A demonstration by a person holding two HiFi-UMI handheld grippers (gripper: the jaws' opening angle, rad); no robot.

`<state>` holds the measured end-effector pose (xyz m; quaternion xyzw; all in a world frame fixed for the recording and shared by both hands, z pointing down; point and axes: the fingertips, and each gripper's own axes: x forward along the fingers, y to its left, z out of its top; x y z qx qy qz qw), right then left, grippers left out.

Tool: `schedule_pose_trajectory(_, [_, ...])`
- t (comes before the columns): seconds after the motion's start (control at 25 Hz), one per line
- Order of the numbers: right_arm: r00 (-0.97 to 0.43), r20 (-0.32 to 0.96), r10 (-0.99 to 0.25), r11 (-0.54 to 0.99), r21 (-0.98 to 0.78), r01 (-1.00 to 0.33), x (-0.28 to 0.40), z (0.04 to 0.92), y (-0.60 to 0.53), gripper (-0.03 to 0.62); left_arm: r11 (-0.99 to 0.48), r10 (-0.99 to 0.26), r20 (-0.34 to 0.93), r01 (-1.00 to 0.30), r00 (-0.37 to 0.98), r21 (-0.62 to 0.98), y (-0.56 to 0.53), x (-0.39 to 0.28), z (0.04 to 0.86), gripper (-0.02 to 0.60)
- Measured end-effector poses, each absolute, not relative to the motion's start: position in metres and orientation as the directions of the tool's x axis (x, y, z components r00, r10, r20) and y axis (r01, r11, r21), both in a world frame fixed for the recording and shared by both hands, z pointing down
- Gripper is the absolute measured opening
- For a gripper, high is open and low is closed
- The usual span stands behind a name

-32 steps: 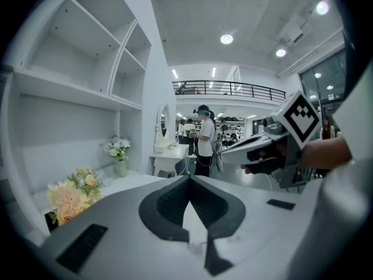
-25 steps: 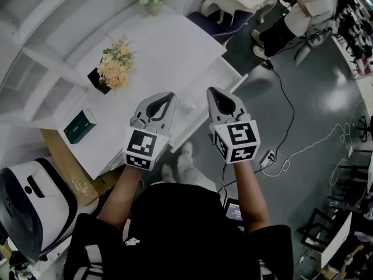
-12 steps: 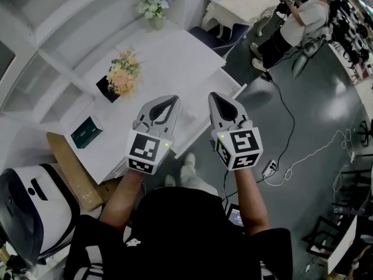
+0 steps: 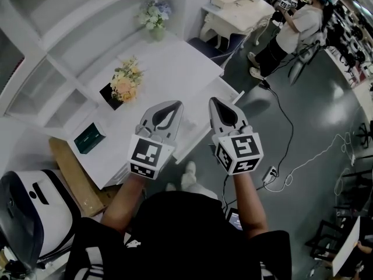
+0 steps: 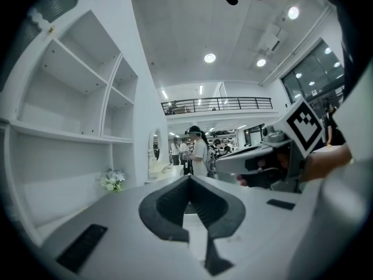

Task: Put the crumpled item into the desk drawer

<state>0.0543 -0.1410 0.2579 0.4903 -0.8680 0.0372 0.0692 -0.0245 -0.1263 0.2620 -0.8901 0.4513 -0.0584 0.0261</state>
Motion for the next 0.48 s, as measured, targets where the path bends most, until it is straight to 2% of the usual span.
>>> schedule_pose_trajectory(0.48, [-0.512,0.152,-0.845,0.519,0.01,-0.855,0.051,0.253,-0.128,-0.004,-0.588,-0.809,0.07,-0.802,0.584,-0.107,-0.116,-0.025,0.253,0.006])
